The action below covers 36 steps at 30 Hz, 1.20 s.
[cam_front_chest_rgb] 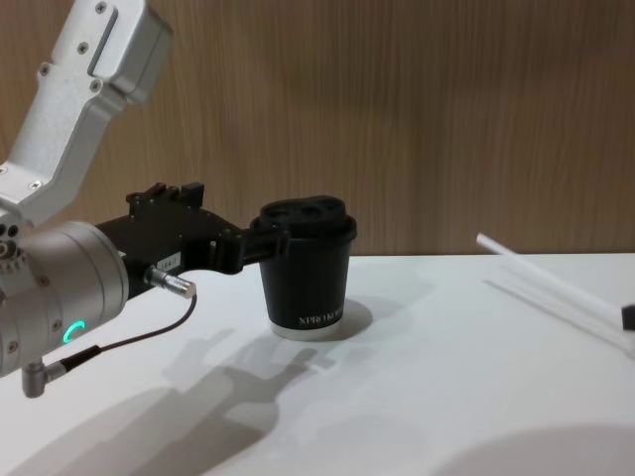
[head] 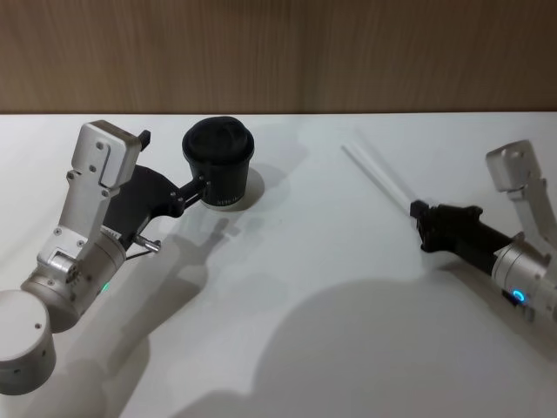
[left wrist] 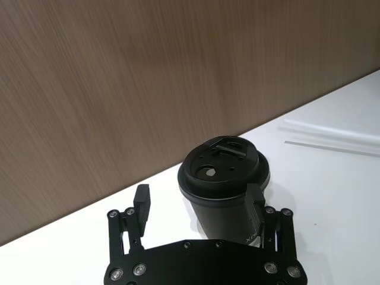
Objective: Pick up the straw with one hand, pass it to the other hand, and insert it into the cup.
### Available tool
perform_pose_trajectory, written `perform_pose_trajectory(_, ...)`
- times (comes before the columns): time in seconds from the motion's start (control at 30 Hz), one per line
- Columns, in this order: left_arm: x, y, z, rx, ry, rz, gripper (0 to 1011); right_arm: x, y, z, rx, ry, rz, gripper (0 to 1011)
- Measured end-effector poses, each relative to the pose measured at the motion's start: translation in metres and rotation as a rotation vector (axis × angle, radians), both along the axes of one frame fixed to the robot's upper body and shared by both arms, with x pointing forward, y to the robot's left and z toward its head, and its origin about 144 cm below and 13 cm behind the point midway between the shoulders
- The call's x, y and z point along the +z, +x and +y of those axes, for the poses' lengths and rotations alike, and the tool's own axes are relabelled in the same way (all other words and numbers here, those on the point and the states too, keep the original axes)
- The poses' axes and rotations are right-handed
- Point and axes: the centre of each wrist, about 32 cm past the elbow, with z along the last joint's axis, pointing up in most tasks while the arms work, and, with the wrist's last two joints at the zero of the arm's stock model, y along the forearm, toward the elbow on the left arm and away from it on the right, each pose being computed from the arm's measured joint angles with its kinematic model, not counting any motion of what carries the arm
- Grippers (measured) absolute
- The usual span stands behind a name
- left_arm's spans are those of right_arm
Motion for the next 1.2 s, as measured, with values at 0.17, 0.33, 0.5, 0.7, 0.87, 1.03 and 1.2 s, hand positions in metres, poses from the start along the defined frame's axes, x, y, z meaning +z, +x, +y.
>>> perform_pose_trajectory(0.17,0.000,0.000,0.000,0.000,0.000,0.000,1003,0.008,-0.003,-0.001,0.008,0.038,-0.066,3)
perform_pose_trajectory(0.33,0.000,0.000,0.000,0.000,0.000,0.000,1003,0.016,-0.007,-0.001,0.024,0.076,-0.127,3)
perform_pose_trajectory(0.5,0.000,0.000,0.000,0.000,0.000,0.000,1003,0.025,-0.010,0.001,0.047,0.112,-0.192,3)
perform_pose_trajectory(0.7,0.002,0.000,0.001,-0.006,-0.003,-0.009,1003,0.042,-0.017,0.006,0.095,0.164,-0.286,3)
perform_pose_trajectory(0.87,0.007,-0.001,0.004,-0.026,-0.015,-0.025,1003,0.057,-0.024,0.014,0.148,0.210,-0.365,3)
perform_pose_trajectory(1.03,0.015,-0.002,0.008,-0.067,-0.042,-0.041,1003,0.071,-0.031,0.024,0.202,0.254,-0.432,4)
perform_pose_trajectory(1.2,0.023,-0.004,0.013,-0.113,-0.076,-0.051,1003,0.077,-0.038,0.032,0.233,0.283,-0.462,3)
